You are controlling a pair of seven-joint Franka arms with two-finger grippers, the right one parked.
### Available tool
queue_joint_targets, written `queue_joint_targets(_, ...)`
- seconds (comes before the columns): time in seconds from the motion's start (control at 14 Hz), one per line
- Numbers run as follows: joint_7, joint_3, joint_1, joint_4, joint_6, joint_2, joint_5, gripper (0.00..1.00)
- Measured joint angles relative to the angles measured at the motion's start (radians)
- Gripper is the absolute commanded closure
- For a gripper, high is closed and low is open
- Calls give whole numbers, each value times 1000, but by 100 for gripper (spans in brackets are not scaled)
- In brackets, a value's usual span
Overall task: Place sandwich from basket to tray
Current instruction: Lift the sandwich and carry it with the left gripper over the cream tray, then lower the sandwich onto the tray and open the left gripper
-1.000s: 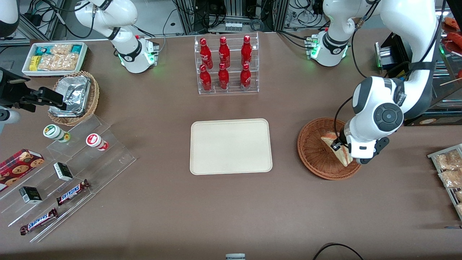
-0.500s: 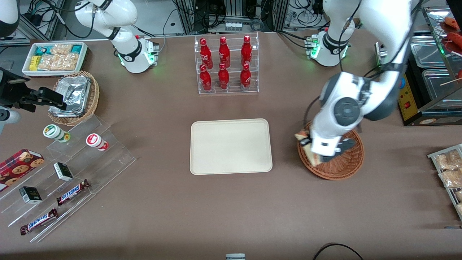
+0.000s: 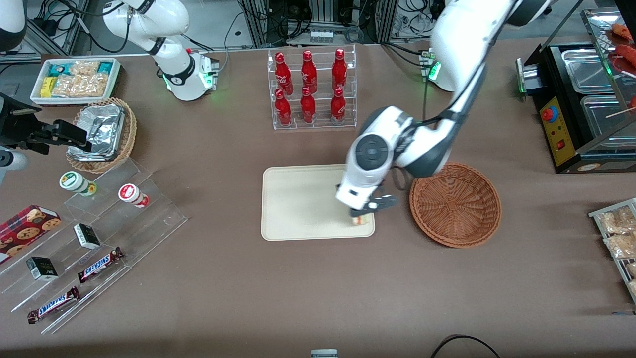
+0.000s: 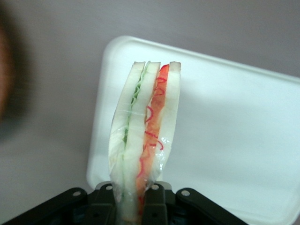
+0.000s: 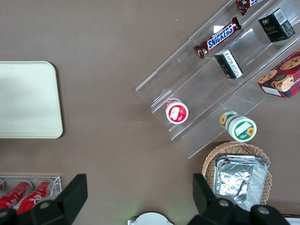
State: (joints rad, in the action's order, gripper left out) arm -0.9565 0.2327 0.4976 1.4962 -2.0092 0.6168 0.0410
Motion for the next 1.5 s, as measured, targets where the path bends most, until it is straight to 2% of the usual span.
queue_joint_targets(0.14, -1, -1, 57, -34, -72, 61, 0, 100)
queue_joint_targets(0.43, -15, -1, 105, -65, -131, 126, 0, 100)
queue_joint_targets(0.71, -61, -6, 125, -119, -153, 182, 17, 100)
queue_joint_targets(1.14, -69, -9, 126, -127, -152, 196, 42, 100)
queue_joint_targets(1.21, -70, -9, 126, -127, -152, 197, 42, 95)
queue_joint_targets(1.29, -71, -9, 126, -127, -152, 199, 43, 74)
queue_joint_targets(1.36, -72, -9, 126, -127, -152, 201, 43, 22)
queue_joint_targets(1.43, -74, -9, 126, -127, -152, 204, 47, 0)
queue_joint_targets(1.5, -76, -9, 127, -127, -152, 206, 59, 0)
